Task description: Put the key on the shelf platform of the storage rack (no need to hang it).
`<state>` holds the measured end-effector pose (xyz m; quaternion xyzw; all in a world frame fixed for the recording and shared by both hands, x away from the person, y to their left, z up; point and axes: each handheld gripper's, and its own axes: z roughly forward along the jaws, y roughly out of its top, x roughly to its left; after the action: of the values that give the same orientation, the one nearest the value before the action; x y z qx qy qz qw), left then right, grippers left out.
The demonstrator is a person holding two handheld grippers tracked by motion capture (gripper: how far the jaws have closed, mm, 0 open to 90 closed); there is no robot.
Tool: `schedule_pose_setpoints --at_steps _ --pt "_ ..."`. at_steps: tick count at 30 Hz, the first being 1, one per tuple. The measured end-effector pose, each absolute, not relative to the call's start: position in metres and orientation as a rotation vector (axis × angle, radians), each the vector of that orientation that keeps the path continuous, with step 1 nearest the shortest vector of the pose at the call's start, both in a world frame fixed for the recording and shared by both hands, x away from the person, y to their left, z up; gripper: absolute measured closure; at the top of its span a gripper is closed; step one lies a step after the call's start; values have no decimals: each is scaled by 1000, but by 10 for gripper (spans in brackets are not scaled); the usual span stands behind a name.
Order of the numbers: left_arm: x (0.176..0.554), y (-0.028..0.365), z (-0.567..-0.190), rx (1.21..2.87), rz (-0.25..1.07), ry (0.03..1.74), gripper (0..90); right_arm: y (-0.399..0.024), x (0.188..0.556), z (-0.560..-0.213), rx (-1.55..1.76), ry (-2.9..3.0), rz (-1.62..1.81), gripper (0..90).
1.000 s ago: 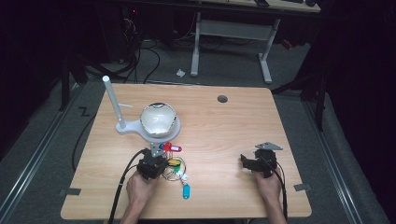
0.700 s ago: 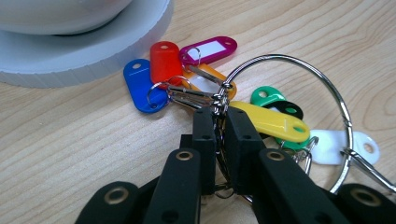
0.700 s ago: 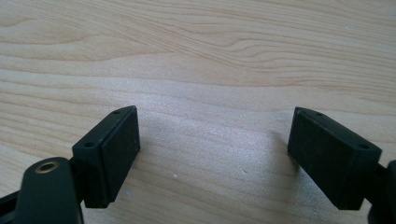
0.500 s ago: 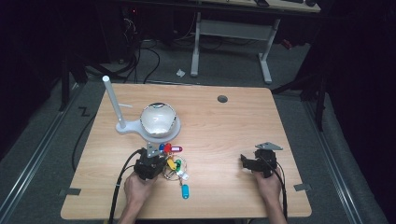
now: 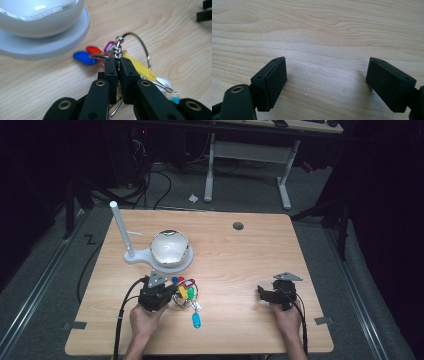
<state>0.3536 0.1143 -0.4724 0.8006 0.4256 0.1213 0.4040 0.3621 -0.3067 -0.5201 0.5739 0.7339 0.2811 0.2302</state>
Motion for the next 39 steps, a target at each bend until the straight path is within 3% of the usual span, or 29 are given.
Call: schedule_pose_setpoints --at_steps 39 --pt "352 133 -407 1888 312 966 859 -307 362 -520 1579 2019 774 170"
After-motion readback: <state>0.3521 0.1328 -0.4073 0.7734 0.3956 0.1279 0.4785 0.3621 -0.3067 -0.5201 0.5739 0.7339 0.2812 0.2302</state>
